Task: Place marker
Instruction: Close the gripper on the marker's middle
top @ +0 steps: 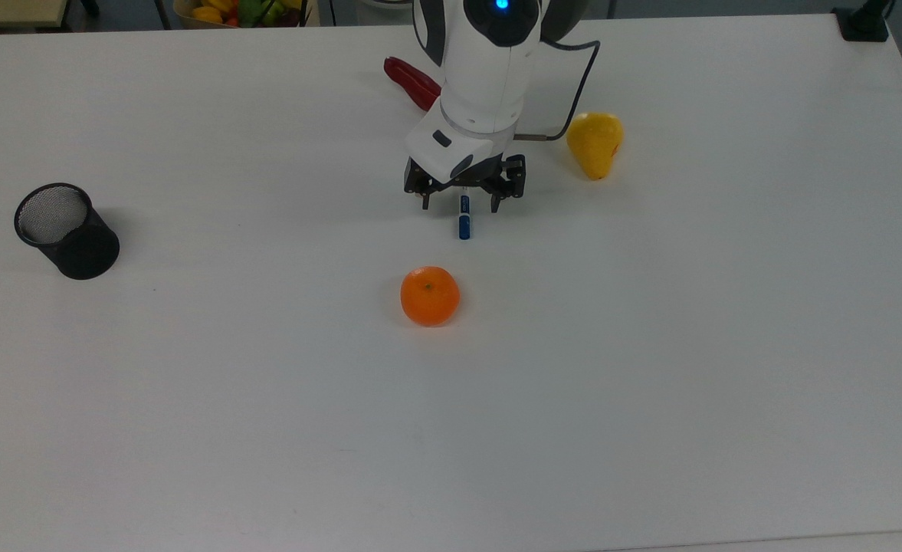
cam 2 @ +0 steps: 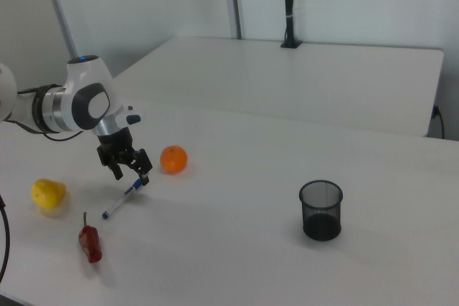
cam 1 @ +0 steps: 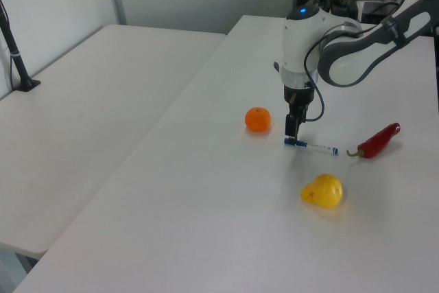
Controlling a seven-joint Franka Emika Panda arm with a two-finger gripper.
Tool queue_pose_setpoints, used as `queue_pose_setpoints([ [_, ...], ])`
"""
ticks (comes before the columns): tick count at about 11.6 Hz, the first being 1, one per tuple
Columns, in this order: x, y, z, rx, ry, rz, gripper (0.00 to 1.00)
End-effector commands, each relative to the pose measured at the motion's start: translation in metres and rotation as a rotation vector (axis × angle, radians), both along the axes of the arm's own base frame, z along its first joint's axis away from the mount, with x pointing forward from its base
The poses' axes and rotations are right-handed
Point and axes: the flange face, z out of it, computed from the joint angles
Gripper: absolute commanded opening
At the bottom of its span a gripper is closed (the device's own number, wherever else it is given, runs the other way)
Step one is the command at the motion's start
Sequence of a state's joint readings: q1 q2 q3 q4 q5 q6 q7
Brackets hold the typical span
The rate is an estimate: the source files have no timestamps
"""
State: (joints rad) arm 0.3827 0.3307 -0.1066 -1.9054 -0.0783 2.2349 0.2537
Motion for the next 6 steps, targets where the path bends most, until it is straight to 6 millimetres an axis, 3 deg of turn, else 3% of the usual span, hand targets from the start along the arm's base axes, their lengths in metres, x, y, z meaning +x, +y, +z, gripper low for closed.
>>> queue_pose_setpoints([
  [1, -0.001, 0.001, -0.015, -0.024, -0.030, 0.002, 0.99],
  [2, -0.001, 0.001, -0.019, -0.026, -0.027, 0.004, 0.96],
  [3, -0.002, 0.002, -0.026, -0.030, -0.017, 0.006, 0.87],
  [5, -0.001, 0.002, -0.027, -0.029, -0.019, 0.006, 0.61],
  [6, -0.001, 0.002, -0.026, -0.027, -0.023, 0.005, 0.43],
])
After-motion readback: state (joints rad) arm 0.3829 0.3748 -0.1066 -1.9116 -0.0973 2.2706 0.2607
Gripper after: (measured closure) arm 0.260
